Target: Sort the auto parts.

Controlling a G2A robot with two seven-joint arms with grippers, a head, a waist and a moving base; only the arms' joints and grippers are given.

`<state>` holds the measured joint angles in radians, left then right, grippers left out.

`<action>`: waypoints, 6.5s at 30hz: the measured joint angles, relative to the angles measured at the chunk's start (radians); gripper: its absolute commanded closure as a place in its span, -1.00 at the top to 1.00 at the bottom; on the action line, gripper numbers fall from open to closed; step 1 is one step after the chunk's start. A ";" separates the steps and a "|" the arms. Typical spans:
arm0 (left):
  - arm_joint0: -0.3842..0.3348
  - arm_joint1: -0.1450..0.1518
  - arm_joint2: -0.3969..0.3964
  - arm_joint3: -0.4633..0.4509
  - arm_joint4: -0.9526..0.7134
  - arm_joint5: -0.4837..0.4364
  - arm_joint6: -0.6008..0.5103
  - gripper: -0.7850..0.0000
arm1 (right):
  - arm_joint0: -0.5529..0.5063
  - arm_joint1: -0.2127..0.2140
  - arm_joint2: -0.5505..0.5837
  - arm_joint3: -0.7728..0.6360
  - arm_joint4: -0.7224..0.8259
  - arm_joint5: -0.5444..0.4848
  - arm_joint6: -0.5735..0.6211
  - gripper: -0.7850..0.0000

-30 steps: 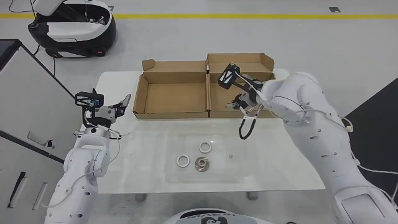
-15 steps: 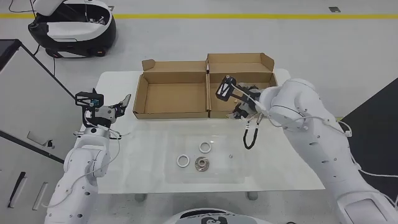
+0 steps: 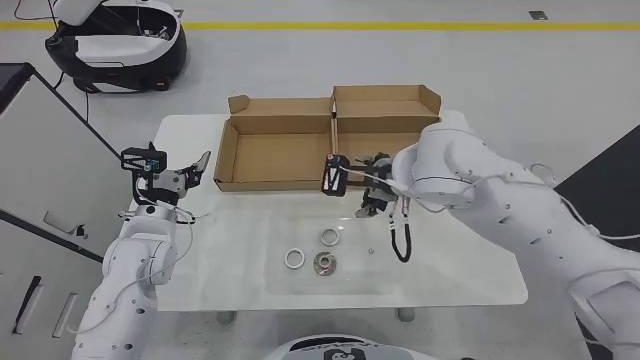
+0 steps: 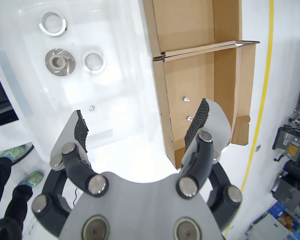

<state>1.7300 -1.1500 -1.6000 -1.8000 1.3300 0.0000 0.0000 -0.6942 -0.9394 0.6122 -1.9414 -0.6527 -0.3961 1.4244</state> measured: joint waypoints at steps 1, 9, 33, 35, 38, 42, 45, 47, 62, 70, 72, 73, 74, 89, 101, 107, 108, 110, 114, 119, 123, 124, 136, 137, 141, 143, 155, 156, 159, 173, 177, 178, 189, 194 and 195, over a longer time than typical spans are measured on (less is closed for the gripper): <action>0.000 0.000 0.000 0.000 0.000 0.000 0.000 1.00 | 0.032 0.006 -0.033 0.002 0.025 0.007 0.007 1.00; 0.000 0.000 0.000 0.000 0.000 0.000 0.000 1.00 | 0.200 0.008 -0.190 0.035 0.179 0.042 0.042 1.00; 0.000 0.000 0.000 0.000 0.000 0.000 0.000 1.00 | 0.201 -0.027 -0.382 0.111 0.251 0.017 0.016 1.00; 0.000 0.000 0.000 0.000 0.000 0.000 0.000 1.00 | 0.206 -0.033 -0.402 0.121 0.268 0.018 0.018 1.00; 0.000 0.000 0.000 0.000 0.000 0.000 0.000 1.00 | 0.210 -0.041 -0.428 0.138 0.290 0.019 0.019 1.00; 0.000 0.000 0.000 0.000 0.000 0.000 0.000 1.00 | 0.211 -0.050 -0.443 0.169 0.301 0.029 0.029 0.62; 0.000 0.000 0.000 0.000 0.000 0.000 0.000 1.00 | 0.202 -0.054 -0.442 0.189 0.296 0.032 0.031 0.51; 0.000 0.000 0.000 0.000 0.000 0.000 0.000 1.00 | 0.196 -0.056 -0.442 0.203 0.288 0.036 0.031 0.47; 0.000 0.000 0.000 0.000 0.000 0.000 0.000 1.00 | 0.148 -0.087 -0.442 0.279 0.197 0.032 0.027 -0.03; 0.000 0.000 0.000 0.000 0.000 0.000 0.000 1.00 | 0.126 -0.109 -0.442 0.318 0.165 0.026 0.026 -0.04; 0.000 0.000 0.000 0.000 0.000 0.000 0.000 1.00 | 0.120 -0.114 -0.442 0.325 0.156 0.027 0.027 -0.05; 0.000 0.000 0.000 0.000 0.000 0.000 0.000 1.00 | 0.118 -0.116 -0.442 0.329 0.153 0.027 0.027 -0.07; 0.000 0.000 0.000 0.000 0.000 0.000 0.000 1.00 | 0.116 -0.118 -0.442 0.333 0.150 0.026 0.026 -0.07; 0.000 0.000 0.000 0.000 0.000 0.000 0.000 1.00 | 0.094 -0.143 -0.442 0.383 0.123 0.019 0.019 -0.22; 0.000 0.000 0.000 0.000 0.000 0.000 0.000 1.00 | 0.083 -0.156 -0.442 0.410 0.111 0.012 0.011 -0.33; 0.000 0.000 0.000 0.000 0.000 0.000 0.000 1.00 | 0.079 -0.162 -0.442 0.424 0.110 0.010 0.010 -0.42; 0.000 0.000 0.000 0.000 0.000 0.000 0.000 1.00 | 0.078 -0.163 -0.442 0.427 0.108 0.010 0.009 -0.45; 0.000 0.000 0.000 0.000 0.000 0.000 0.000 1.00 | 0.078 -0.163 -0.442 0.431 0.107 0.009 0.008 -0.48; 0.000 0.000 0.000 0.000 0.000 0.000 0.000 1.00 | 0.077 -0.165 -0.442 0.439 0.107 0.009 0.008 -1.00; 0.000 0.000 0.000 0.000 0.000 0.000 0.000 1.00 | 0.084 -0.165 -0.442 0.437 0.117 0.011 0.011 -1.00; 0.000 0.000 0.000 0.000 0.000 0.000 0.000 1.00 | 0.111 -0.159 -0.442 0.404 0.156 0.019 0.019 -1.00; 0.000 0.000 0.000 0.000 0.000 0.000 0.000 1.00 | 0.119 -0.157 -0.442 0.395 0.168 0.021 0.020 -1.00; 0.000 0.000 0.000 0.000 0.000 0.000 0.000 1.00 | 0.175 -0.120 -0.394 0.289 0.294 0.025 0.024 -1.00; 0.000 0.000 0.000 0.000 0.000 0.000 0.000 1.00 | 0.173 -0.118 -0.388 0.286 0.300 0.024 0.020 -1.00; 0.000 0.000 0.000 0.000 0.000 0.000 0.000 1.00 | 0.160 -0.112 -0.366 0.281 0.329 0.014 0.002 -1.00; 0.000 0.000 0.000 0.000 0.000 0.000 0.000 1.00 | 0.154 -0.110 -0.358 0.283 0.342 0.006 -0.010 -1.00; 0.000 0.000 0.000 0.000 0.000 0.000 0.000 1.00 | 0.081 -0.067 -0.208 0.282 0.484 -0.087 -0.252 -1.00; 0.000 0.000 0.000 0.000 0.000 0.000 0.000 1.00 | 0.065 -0.058 -0.185 0.283 0.497 -0.095 -0.289 -1.00; 0.000 0.000 0.000 0.000 0.000 0.000 0.000 1.00 | 0.016 -0.036 -0.125 0.290 0.543 -0.130 -0.383 -1.00; 0.000 0.000 0.000 0.000 0.000 0.000 0.000 1.00 | -0.085 -0.001 -0.031 0.307 0.661 -0.221 -0.495 -1.00; 0.000 0.000 0.000 0.000 0.000 0.000 0.000 1.00 | -0.085 -0.001 -0.031 0.307 0.661 -0.221 -0.495 -1.00; 0.000 0.000 0.000 0.000 0.000 0.000 0.000 1.00 | -0.086 -0.001 -0.031 0.307 0.660 -0.220 -0.496 -1.00; 0.000 0.000 0.000 0.000 0.000 0.000 0.000 1.00 | -0.200 0.035 0.091 0.301 0.834 -0.364 -0.579 -1.00; 0.000 0.000 0.000 0.000 0.000 0.000 0.000 1.00 | -0.226 0.040 0.120 0.288 0.999 -0.485 -0.573 -1.00; 0.000 0.000 0.000 0.000 0.000 0.000 0.000 1.00 | -0.224 0.040 0.121 0.285 1.038 -0.506 -0.562 -1.00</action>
<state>1.7300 -1.1500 -1.6000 -1.8000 1.3300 0.0000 0.0000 -0.9185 -0.8995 0.7332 -1.6566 0.3857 -0.9022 0.8619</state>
